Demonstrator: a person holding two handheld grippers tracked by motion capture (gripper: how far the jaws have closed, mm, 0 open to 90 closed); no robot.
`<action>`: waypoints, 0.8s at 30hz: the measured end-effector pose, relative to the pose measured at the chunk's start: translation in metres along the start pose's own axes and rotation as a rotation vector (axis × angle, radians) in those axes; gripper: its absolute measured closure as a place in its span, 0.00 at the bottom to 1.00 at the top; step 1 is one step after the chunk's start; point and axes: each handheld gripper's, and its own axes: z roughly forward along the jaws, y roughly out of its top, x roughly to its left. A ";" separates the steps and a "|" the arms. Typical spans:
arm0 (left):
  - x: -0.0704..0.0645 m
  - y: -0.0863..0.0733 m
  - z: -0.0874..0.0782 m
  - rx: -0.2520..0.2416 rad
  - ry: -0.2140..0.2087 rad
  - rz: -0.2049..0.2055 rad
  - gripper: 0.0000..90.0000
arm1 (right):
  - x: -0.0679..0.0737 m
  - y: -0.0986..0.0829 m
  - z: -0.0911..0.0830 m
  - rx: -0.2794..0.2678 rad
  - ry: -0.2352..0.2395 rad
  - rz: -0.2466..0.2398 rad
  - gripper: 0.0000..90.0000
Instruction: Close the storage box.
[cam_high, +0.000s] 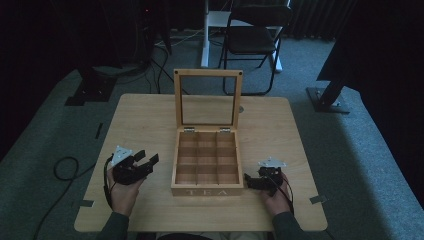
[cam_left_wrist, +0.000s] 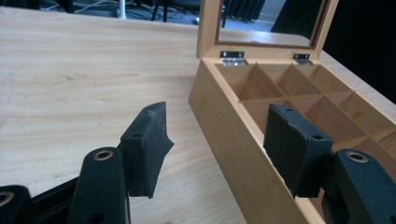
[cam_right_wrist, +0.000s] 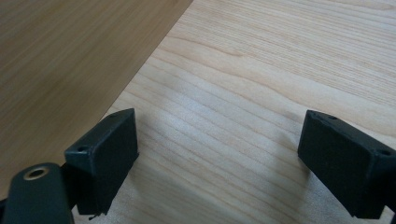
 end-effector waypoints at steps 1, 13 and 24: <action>0.000 0.002 0.001 0.000 0.000 0.003 0.44 | 0.000 0.000 0.000 0.000 0.000 0.000 0.13; 0.002 0.024 0.009 -0.013 0.009 0.022 0.44 | 0.000 0.000 0.000 0.000 0.000 0.001 0.13; 0.006 0.041 0.017 -0.020 0.012 0.026 0.47 | 0.000 0.000 0.000 0.001 0.000 0.002 0.13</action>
